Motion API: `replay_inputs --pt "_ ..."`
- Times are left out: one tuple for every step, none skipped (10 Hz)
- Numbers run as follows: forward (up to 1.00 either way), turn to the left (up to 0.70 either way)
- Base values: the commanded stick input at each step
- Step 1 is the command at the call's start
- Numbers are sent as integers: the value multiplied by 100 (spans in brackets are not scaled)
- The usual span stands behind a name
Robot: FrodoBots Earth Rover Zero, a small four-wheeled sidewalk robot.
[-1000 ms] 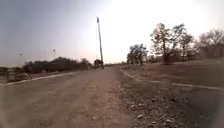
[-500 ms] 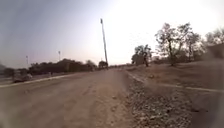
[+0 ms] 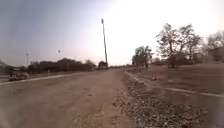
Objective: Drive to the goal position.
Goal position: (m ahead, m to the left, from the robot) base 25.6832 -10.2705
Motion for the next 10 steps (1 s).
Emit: replay_inputs --pt "70 0" --pt "70 0" --pt "70 0" --pt "70 0" --pt "70 0" --pt "70 0" --pt "70 0" --pt "70 0" --pt "70 0" --pt "70 0"
